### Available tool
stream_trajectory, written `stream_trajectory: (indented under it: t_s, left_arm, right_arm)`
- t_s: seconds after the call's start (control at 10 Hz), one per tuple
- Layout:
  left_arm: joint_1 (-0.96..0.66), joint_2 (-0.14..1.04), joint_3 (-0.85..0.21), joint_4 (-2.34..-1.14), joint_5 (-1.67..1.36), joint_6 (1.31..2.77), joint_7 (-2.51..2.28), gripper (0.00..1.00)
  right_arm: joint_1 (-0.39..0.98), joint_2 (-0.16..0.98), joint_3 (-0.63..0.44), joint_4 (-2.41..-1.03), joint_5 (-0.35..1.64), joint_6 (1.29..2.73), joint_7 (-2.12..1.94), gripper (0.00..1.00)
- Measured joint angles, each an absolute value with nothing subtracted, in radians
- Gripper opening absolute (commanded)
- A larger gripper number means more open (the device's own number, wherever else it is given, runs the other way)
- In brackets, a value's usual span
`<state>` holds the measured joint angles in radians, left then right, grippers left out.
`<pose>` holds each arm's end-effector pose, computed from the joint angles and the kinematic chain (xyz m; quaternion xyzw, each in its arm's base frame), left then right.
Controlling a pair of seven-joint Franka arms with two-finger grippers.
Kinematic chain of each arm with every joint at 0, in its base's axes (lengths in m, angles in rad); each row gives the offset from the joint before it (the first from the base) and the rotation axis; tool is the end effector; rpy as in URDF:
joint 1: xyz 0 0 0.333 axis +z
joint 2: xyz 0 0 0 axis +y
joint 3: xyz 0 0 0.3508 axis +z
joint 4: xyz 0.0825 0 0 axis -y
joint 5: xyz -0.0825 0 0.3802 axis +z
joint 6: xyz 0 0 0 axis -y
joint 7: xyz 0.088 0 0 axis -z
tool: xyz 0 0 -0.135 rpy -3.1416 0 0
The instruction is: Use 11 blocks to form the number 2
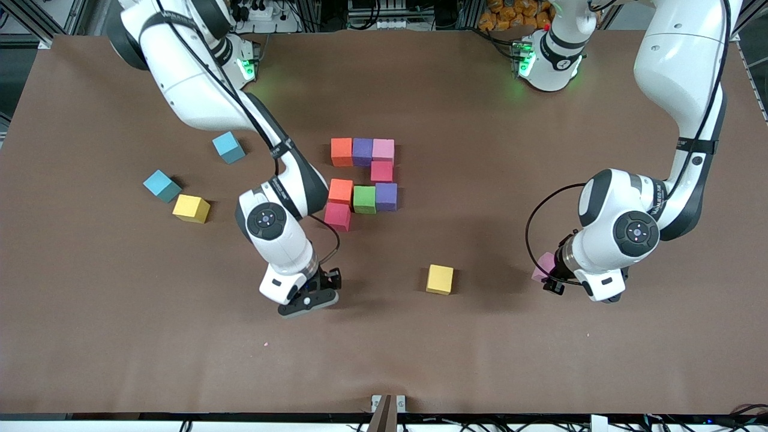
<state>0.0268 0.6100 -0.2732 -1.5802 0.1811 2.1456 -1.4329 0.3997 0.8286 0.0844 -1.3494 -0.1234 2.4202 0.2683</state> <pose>0.6965 -0.1346 0.2929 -0.8441 -0.5361 0.0081 0.0054 0.7095 0.3512 0.2517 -0.9837 -0.1304 -0.1201 0.0293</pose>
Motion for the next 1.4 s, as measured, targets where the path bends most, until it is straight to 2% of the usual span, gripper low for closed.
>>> stream_trajectory:
  t_s: [0.5, 1.4]
  left_arm:
    - [0.026, 0.61, -0.274, -1.58, 0.181, 2.146, -1.433, 0.1]
    - [0.025, 0.61, -0.274, -1.581, 0.181, 2.146, -1.433, 0.1]
  right_arm:
    - [0.405, 0.646, 0.092, -1.624, -0.121, 2.471, 0.467, 0.24]
    - [0.46, 0.625, 0.094, -1.815, -0.121, 2.695, 0.699, 0.25]
